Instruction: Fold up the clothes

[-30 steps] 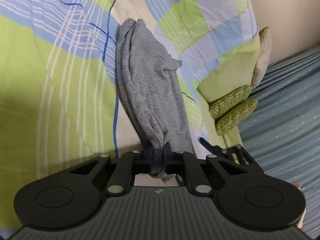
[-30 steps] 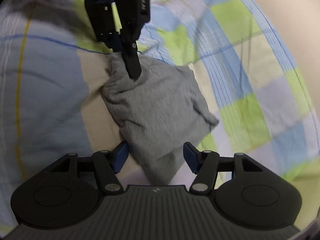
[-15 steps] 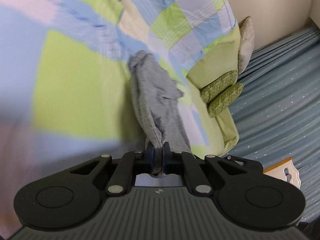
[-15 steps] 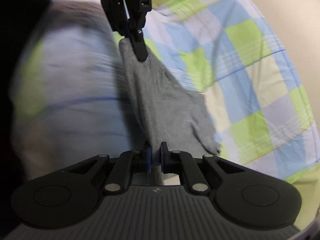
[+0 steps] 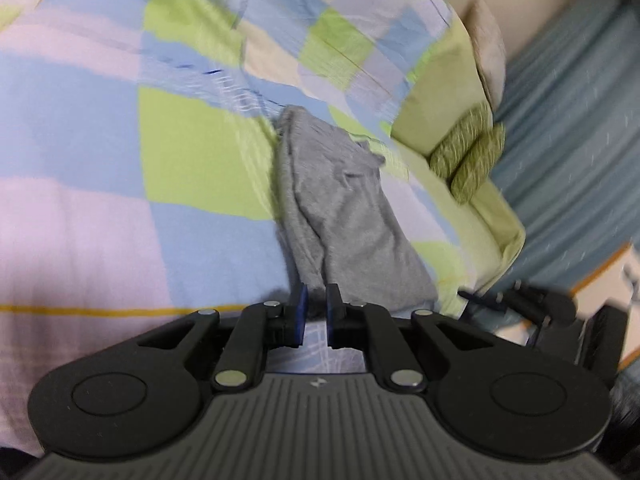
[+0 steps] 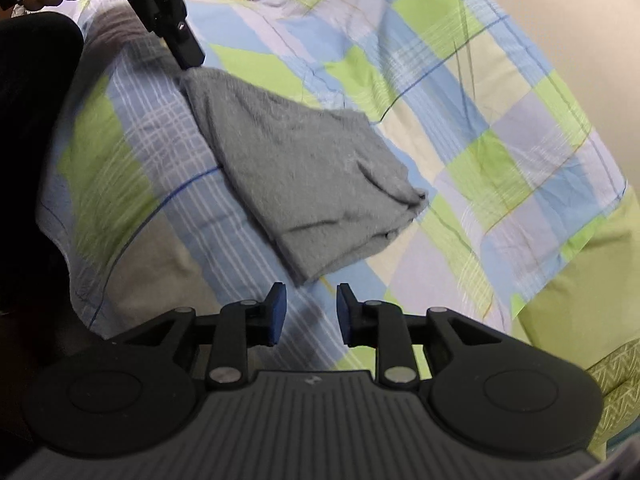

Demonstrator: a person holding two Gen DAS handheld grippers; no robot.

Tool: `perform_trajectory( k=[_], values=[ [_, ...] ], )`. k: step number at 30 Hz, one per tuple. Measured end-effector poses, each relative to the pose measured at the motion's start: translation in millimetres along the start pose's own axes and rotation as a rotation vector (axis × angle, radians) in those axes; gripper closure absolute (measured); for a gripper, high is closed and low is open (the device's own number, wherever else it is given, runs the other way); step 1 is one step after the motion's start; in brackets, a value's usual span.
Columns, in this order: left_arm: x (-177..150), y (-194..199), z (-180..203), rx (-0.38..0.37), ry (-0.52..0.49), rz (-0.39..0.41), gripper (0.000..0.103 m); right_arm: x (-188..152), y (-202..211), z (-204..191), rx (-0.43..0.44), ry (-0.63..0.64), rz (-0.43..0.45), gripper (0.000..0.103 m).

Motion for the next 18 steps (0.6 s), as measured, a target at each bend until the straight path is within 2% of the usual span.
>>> perform_trajectory(
  k=[1, 5, 8, 10, 11, 12, 13, 15, 18],
  values=[
    [0.2, -1.1, 2.6, 0.013, -0.016, 0.002, 0.088, 2.8, -1.9, -0.3, -0.005, 0.003, 0.013, 0.08],
    [1.6, -13.7, 4.7, 0.056, -0.051, -0.012, 0.084, 9.2, -16.1, -13.8, -0.049, 0.151, 0.023, 0.079],
    [1.6, -22.0, -2.2, 0.034, -0.008, -0.02, 0.084, 11.7, -29.0, -23.2, -0.042, 0.238, 0.039, 0.079],
    [2.7, -21.0, -9.1, 0.011, 0.035, -0.006, 0.094, 12.3, -35.5, -25.5, -0.028, 0.243, 0.05, 0.081],
    [3.2, -19.2, -11.7, 0.009, 0.045, -0.001, 0.095, 12.5, -39.3, -26.1, -0.021, 0.251, 0.058, 0.083],
    [3.7, -15.8, -16.9, 0.021, 0.054, 0.008, 0.097, 12.0, -40.9, -25.1, -0.014, 0.244, 0.06, 0.096],
    [4.1, -12.0, -22.4, 0.034, 0.063, 0.018, 0.099, 9.6, -42.8, -19.4, -0.006, 0.212, 0.058, 0.1],
    [3.4, -7.8, -29.4, 0.056, 0.073, 0.019, 0.103, 5.1, -45.3, -10.2, -0.015, 0.163, 0.046, 0.1],
    [0.9, 4.1, -33.8, 0.083, 0.07, 0.02, 0.103, -3.0, -48.3, -1.1, -0.011, 0.104, 0.026, 0.1]
  ],
)
Point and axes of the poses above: each gripper's, at about its wrist camera, not at the fingertips, and y roughly against the way its jaws point, z to its right, x to its top, the point moved 5 cm from there along -y, roughly the way its jaws point, and after that the axes turned 7 degrees about -z, right-handed, at the moved point
